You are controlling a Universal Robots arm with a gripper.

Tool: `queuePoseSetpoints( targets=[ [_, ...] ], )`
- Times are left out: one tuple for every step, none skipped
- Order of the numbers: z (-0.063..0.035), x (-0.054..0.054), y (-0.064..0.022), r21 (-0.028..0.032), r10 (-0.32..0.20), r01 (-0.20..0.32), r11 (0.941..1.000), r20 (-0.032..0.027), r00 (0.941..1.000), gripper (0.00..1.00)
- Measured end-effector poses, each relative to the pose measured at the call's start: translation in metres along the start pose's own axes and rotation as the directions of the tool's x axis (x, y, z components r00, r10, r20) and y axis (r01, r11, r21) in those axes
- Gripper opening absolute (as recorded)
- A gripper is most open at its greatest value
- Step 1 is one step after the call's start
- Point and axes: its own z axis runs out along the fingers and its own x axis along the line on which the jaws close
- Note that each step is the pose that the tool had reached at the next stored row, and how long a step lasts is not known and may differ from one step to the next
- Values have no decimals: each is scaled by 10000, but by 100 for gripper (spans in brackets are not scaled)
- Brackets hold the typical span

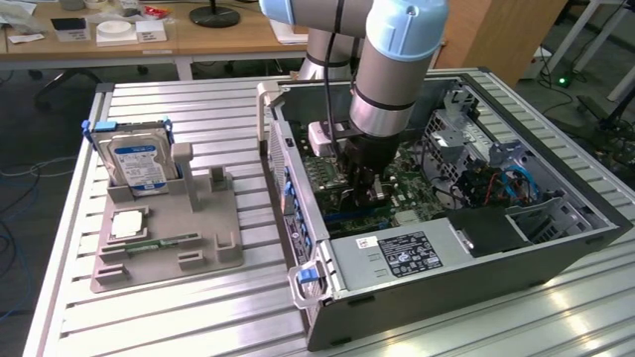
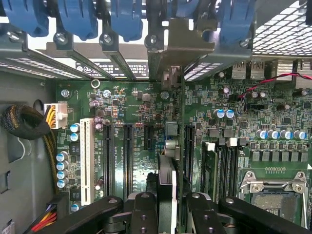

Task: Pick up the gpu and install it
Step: 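Insert the gpu into the slot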

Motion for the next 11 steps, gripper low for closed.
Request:
queuePoseSetpoints(
  targets=[
    [0, 0, 0, 0, 0, 0, 10000, -1, 10000, 27],
    [0, 0, 0, 0, 0, 0, 10000, -1, 10000, 27],
    [0, 0, 0, -1, 1, -1, 10000, -1, 10000, 27],
    [0, 0, 0, 0, 1, -1, 10000, -1, 10000, 27],
    [0, 0, -1, 0, 1, -1, 10000, -1, 10000, 27],
    [1, 0, -1, 0, 1, -1, 10000, -1, 10000, 27],
    [1, 0, -1, 0, 1, -1, 10000, 0, 10000, 27],
    [1, 1, -1, 0, 1, -1, 10000, 0, 10000, 27],
    [2, 1, -2, 0, 1, -1, 10000, 0, 10000, 27],
    [2, 1, -1, 0, 1, -1, 10000, -1, 10000, 27],
    [3, 1, -1, 0, 1, -1, 10000, -1, 10000, 27]
  ],
)
